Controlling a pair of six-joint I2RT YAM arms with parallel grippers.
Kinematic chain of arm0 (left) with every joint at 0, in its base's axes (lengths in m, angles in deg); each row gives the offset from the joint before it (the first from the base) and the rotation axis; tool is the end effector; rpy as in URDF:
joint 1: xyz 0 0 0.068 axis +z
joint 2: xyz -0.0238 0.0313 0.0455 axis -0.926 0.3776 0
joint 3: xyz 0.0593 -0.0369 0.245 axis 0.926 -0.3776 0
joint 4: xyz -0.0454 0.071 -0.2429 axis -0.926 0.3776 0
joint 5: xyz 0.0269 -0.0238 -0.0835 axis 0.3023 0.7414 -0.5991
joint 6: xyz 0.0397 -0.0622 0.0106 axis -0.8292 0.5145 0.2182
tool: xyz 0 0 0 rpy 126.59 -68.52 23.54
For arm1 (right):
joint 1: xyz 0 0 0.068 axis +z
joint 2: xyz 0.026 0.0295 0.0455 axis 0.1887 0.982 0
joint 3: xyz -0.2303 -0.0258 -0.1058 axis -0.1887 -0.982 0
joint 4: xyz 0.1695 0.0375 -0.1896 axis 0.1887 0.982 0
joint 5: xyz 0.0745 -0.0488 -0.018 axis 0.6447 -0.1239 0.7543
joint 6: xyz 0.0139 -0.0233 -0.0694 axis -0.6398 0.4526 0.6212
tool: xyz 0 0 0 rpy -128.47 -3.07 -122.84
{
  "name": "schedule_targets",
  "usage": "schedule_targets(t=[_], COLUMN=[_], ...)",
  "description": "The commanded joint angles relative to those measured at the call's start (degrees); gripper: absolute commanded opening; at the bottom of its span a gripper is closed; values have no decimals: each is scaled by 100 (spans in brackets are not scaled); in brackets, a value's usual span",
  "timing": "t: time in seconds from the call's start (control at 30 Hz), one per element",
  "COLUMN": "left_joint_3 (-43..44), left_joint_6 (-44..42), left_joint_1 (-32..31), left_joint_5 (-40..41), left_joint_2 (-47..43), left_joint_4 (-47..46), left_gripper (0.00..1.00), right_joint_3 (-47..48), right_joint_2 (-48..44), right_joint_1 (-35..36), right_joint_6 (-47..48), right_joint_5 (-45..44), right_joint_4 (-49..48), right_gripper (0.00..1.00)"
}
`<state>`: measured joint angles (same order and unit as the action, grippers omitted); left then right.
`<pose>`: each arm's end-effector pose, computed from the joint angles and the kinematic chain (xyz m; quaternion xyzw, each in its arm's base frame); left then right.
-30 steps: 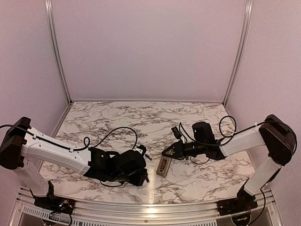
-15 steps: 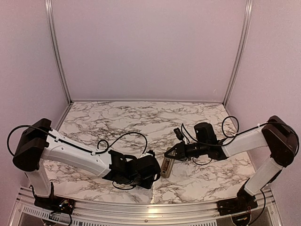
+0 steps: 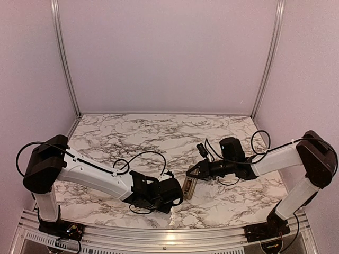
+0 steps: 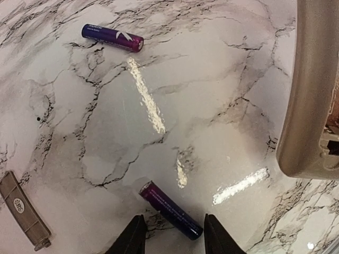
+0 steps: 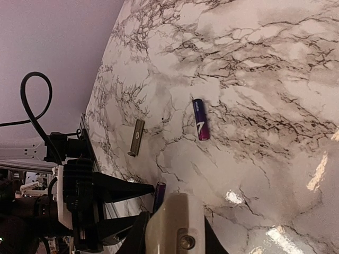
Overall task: Load the batteries into the remote control
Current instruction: Pick up the battery from the center of the board, then place the battery in the battery compartment.
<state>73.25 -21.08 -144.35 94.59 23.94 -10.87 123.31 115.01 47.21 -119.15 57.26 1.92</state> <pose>0.1090 -0.3618 0.0989 0.1979 0.9439 -0.0969 0.2459 0.2218 0.2113 0.1242 -0.1187 0.8419 0.5013 0.1608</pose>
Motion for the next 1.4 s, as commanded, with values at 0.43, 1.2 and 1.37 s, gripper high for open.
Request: schedule_targets(t=[0.43,1.2,1.37], left_joint_3=[-282,20,283], left_joint_6=[-373,-1257,-1158], left_joint_1=[330,187,189], left_joint_5=[240,-1259,-1300], left_joint_2=[-222,-1037,-780], left_joint_4=[248,-922,-798], left_gripper=[6,0,0], right_joint_3=[-87,-468,-469], right_joint_2=[102,279,232], right_joint_1=[-74,45,133], right_joint_6=[-18,-1118,-1270], right_joint_5=[100,319,182], right_joint_4=[-168,-1313,-1315], right_gripper=[0,0,0])
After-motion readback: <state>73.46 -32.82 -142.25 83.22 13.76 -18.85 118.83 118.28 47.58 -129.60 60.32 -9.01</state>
